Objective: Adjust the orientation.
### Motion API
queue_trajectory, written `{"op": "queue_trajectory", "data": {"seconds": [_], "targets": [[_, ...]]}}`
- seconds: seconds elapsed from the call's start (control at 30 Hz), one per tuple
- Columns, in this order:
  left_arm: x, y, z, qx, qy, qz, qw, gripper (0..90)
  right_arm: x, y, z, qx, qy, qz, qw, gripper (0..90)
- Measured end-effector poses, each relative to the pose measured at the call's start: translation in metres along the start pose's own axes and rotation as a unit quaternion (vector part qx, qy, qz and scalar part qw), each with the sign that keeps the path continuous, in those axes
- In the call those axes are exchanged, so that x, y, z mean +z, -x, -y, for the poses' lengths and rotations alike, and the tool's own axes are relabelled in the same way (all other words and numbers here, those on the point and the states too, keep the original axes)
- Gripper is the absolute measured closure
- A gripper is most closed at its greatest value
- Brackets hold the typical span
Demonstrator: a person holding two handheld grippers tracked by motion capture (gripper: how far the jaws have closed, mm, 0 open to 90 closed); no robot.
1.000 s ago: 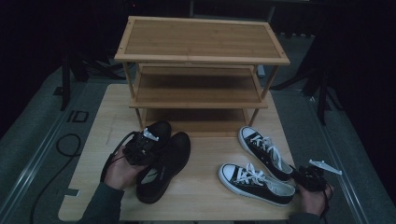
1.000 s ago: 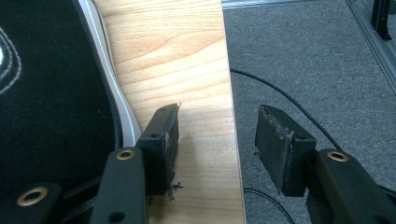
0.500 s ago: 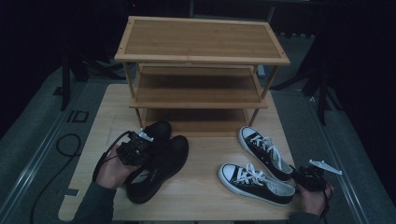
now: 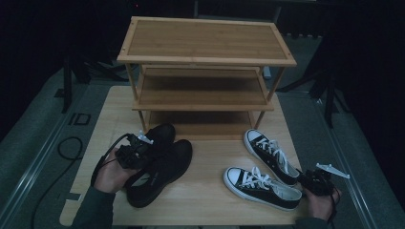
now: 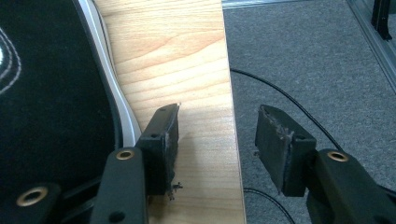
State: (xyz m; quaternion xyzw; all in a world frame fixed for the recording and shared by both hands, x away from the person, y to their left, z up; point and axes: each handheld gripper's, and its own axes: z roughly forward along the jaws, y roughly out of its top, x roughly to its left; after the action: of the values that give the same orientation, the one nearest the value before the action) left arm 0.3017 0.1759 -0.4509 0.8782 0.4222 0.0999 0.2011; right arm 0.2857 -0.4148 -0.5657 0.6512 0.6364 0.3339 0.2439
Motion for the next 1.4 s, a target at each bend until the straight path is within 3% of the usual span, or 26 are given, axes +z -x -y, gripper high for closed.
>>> {"op": "queue_trajectory", "data": {"seconds": [0.23,0.47,0.7,0.87,1.03,1.23,1.4], "targets": [[0.000,0.000,0.000,0.002,0.000,0.005,1.0000,84.7,0.000,0.000,0.000,0.000,0.000,0.000,1.0000,48.9],[-0.006,0.002,-0.001,0.008,0.020,0.018,0.9996,65.8,0.000,0.000,0.000,0.000,0.000,0.000,1.0000,48.9],[-0.011,0.001,-0.004,0.000,0.022,0.007,0.9997,53.2,0.000,0.000,0.000,0.000,0.000,0.000,1.0000,48.8],[-0.016,0.001,-0.002,0.008,0.031,0.003,0.9995,46.7,0.000,0.000,0.000,0.000,0.000,0.000,1.0000,48.7],[-0.022,-0.002,-0.002,-0.007,0.034,-0.005,0.9994,40.9,0.000,0.000,0.000,0.001,-0.001,0.000,1.0000,48.6],[-0.027,-0.006,-0.002,-0.022,0.038,-0.035,0.9984,26.7,0.000,0.000,0.000,0.001,0.000,0.000,1.0000,48.4],[-0.028,-0.010,0.000,-0.032,0.037,-0.036,0.9981,19.2,0.000,0.000,0.000,0.001,0.000,0.000,1.0000,48.3]]}}
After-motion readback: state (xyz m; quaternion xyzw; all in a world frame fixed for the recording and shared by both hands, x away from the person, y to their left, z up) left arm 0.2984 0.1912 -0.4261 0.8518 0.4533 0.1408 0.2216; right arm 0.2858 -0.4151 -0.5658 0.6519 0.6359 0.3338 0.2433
